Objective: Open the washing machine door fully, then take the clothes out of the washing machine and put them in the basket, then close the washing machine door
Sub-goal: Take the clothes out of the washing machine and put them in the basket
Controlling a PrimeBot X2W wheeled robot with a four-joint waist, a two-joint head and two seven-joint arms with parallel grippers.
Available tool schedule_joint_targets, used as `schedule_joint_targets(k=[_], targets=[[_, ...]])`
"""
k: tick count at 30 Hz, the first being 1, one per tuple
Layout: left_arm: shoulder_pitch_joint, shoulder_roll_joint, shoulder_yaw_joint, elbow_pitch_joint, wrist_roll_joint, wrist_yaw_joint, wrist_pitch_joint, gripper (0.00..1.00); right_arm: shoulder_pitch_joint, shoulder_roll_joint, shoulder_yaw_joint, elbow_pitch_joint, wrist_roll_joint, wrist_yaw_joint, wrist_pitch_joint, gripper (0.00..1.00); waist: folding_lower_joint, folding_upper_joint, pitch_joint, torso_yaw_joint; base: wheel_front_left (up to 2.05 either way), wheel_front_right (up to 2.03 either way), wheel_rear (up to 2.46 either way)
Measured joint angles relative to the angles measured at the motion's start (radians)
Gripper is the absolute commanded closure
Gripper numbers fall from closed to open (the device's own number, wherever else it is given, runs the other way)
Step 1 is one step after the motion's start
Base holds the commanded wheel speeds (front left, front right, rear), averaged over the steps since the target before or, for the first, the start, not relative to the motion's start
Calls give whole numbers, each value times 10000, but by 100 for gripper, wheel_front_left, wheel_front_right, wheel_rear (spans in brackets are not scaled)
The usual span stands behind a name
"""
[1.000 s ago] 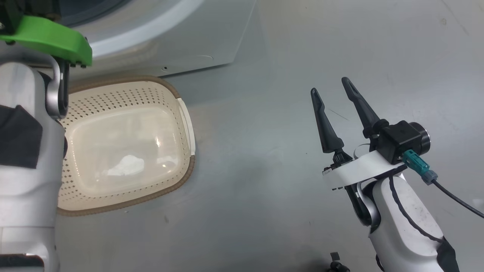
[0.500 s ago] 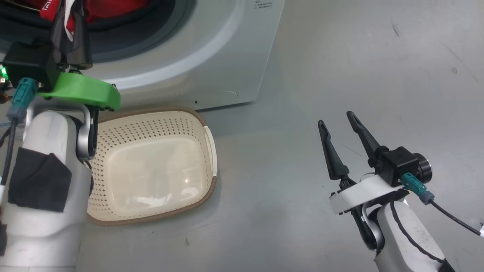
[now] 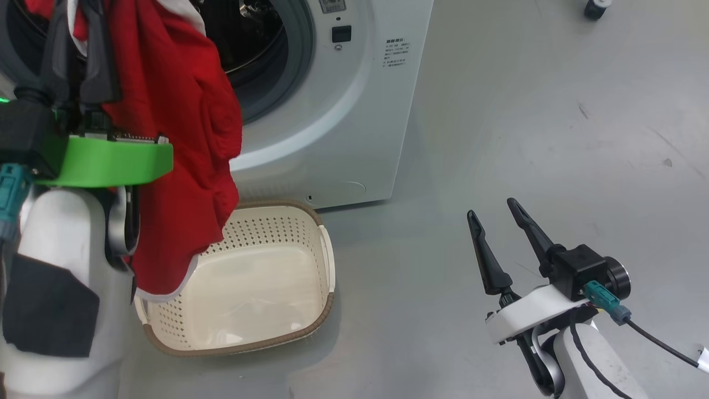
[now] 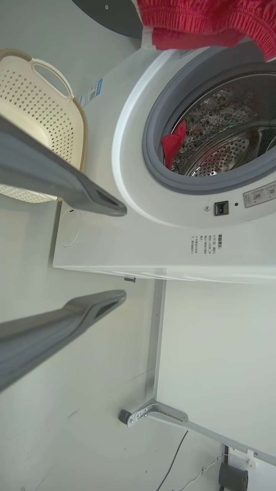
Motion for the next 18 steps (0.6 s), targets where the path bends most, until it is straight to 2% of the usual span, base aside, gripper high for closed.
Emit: schedule_joint_targets(k=[8,18], targets=[[1680,-81,-40,-639,50,113,0,100,362,0,8,-2,2,15,0,0,0,0,-573,72,0,0,0],[4335,-360,-13,-198,-190,245,73,100,502,4,21,-157,2,84,0,0,0,0,-714,-42,0,0,0]])
